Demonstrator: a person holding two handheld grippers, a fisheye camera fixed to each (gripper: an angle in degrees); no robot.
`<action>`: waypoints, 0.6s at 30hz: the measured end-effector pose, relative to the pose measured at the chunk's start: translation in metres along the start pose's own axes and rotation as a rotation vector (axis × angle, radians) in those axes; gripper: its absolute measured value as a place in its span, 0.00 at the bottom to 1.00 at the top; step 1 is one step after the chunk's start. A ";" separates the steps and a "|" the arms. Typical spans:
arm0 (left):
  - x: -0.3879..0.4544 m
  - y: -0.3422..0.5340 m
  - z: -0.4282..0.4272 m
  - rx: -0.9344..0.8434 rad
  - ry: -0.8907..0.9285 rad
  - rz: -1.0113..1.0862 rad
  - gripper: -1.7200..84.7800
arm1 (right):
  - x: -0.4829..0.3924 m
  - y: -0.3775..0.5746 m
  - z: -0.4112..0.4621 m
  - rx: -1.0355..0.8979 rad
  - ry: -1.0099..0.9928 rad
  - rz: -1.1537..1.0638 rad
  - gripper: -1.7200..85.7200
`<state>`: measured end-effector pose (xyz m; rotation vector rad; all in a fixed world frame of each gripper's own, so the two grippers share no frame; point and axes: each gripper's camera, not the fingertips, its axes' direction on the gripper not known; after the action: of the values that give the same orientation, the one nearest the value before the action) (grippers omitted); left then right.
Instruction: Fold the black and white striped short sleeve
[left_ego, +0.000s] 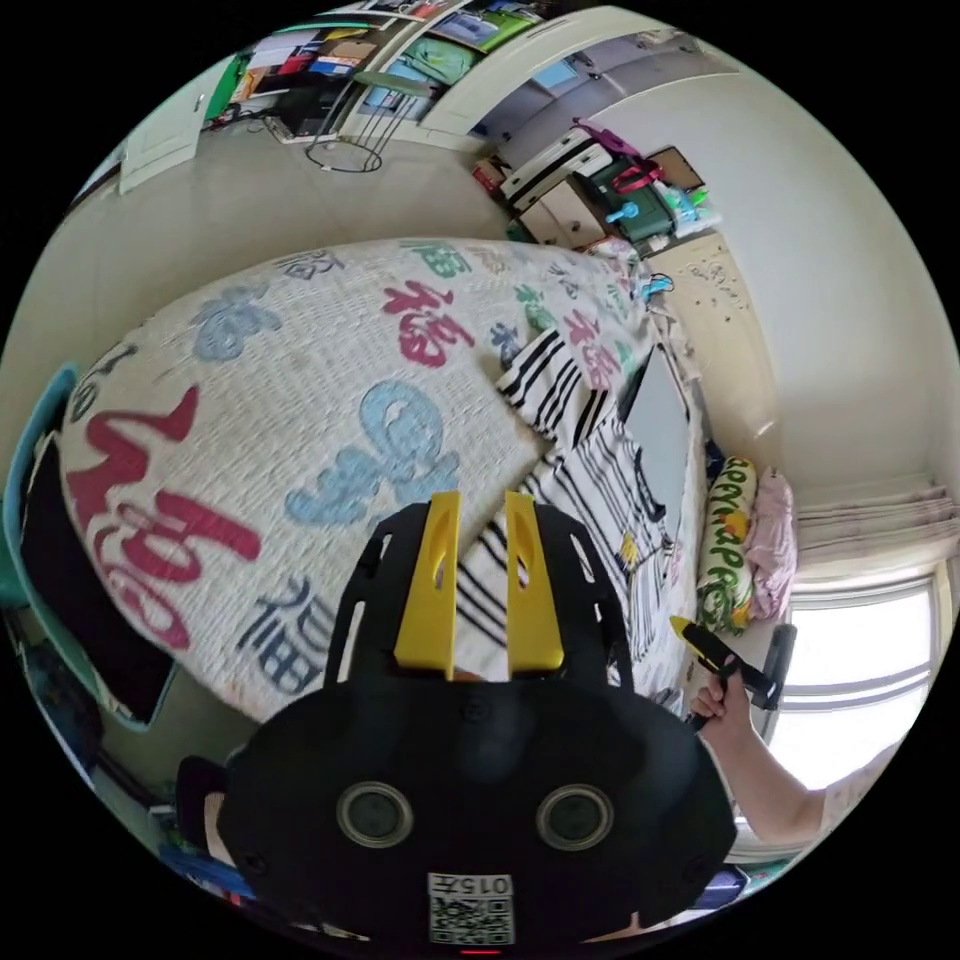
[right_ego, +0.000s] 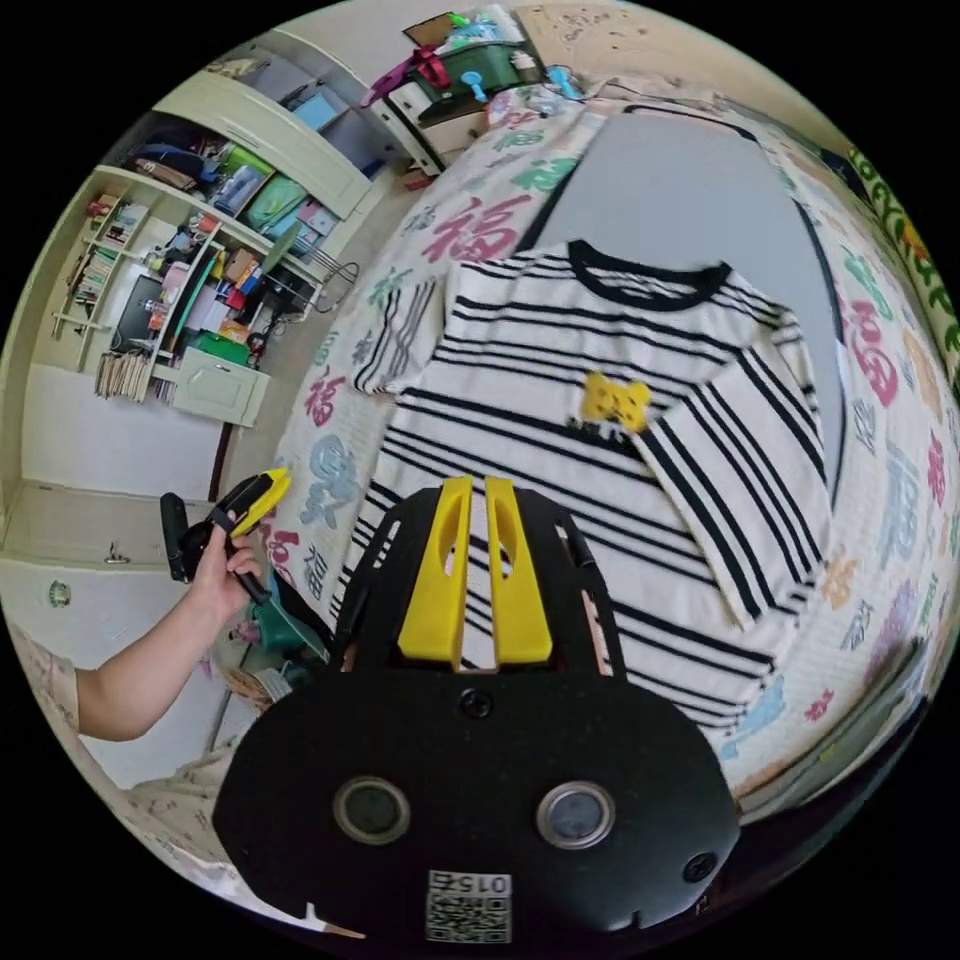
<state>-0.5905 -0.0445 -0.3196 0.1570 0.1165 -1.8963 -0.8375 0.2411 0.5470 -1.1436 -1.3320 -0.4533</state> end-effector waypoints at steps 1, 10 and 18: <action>0.000 -0.022 0.005 0.000 0.034 0.013 0.12 | -0.013 -0.036 0.020 0.019 -0.023 -0.031 0.07; -0.001 -0.119 0.041 -0.079 0.139 0.084 0.16 | -0.063 -0.287 0.184 -0.040 -0.118 -0.110 0.13; -0.005 -0.133 0.027 -0.138 0.155 0.127 0.12 | -0.042 -0.381 0.317 -0.171 0.082 -0.154 0.14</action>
<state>-0.7157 -0.0007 -0.2914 0.2129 0.3346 -1.7422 -1.3232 0.3302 0.6037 -1.1534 -1.3344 -0.7310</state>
